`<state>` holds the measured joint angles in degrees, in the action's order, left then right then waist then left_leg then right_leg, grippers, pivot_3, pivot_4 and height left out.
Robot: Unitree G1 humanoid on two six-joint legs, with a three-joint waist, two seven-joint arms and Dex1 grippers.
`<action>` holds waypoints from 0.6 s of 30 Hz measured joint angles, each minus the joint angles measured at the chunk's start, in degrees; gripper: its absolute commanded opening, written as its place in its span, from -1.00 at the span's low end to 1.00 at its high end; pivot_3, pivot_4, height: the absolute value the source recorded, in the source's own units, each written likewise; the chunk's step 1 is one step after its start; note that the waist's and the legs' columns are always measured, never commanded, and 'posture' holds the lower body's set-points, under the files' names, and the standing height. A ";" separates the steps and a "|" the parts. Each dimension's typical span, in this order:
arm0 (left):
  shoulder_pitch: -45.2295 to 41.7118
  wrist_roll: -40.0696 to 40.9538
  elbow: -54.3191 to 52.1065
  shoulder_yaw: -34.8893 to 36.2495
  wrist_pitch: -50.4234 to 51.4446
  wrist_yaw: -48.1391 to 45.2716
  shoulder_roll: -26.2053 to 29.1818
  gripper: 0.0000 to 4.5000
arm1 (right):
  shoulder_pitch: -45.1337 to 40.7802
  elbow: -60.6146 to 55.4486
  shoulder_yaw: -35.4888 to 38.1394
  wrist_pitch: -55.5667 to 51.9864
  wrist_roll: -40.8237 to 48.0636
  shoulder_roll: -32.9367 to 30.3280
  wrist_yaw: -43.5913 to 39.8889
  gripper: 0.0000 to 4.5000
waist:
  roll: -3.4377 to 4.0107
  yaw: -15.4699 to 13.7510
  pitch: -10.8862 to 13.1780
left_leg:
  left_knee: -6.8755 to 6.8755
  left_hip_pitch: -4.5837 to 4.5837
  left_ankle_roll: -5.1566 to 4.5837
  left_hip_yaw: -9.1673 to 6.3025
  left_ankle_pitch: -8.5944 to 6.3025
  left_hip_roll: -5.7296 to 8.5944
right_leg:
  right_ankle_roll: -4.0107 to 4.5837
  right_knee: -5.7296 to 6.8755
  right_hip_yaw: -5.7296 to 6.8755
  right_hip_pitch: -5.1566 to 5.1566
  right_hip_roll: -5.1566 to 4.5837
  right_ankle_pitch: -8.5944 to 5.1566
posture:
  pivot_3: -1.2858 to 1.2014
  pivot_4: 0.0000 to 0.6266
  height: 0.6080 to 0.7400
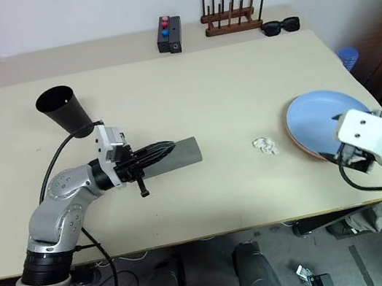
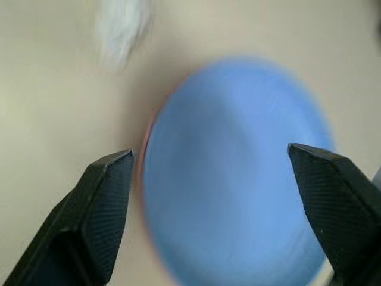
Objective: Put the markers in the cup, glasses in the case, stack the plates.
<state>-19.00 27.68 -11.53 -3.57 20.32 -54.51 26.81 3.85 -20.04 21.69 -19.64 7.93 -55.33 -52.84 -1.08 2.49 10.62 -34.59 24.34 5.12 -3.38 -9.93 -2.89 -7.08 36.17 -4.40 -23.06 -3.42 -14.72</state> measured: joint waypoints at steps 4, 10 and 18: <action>2.60 -0.13 -1.03 0.65 -0.05 1.27 0.26 -1.00 | -5.22 -0.91 -8.47 -3.62 1.79 5.63 2.15 0.73 | -0.03 -0.15 0.02 | -0.02 0.08 -0.01 0.00 -0.01 0.01 | 0.00 -0.03 -0.01 -0.03 -0.01 0.00 | 0.03 -0.52 1.00; 5.09 -0.10 -3.89 1.77 -0.04 2.77 0.97 -1.00 | -11.21 5.54 -16.75 -6.67 -0.62 11.65 8.33 0.73 | -0.03 -0.44 0.02 | -0.12 0.10 -0.02 0.00 -0.02 0.04 | 0.02 -0.03 -0.01 -0.01 -0.04 0.00 | 0.03 -0.52 1.00; 7.05 -0.05 -4.97 2.60 -0.03 3.93 1.27 -1.00 | -13.44 10.27 -19.50 -10.59 -1.48 12.54 10.30 -0.50 | -0.02 -0.27 0.02 | -0.10 0.09 -0.06 0.00 -0.05 0.03 | 0.01 -0.02 -0.01 -0.03 -0.03 0.00 | 0.03 -0.52 1.00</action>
<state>-11.95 27.63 -16.50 -0.97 20.28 -50.58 28.07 -9.59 -9.77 2.19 -30.24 6.45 -42.79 -42.54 -1.11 2.21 10.64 -34.69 24.43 5.06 -3.37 -9.98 -2.86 -7.07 36.15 -4.41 -23.09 -3.45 -14.72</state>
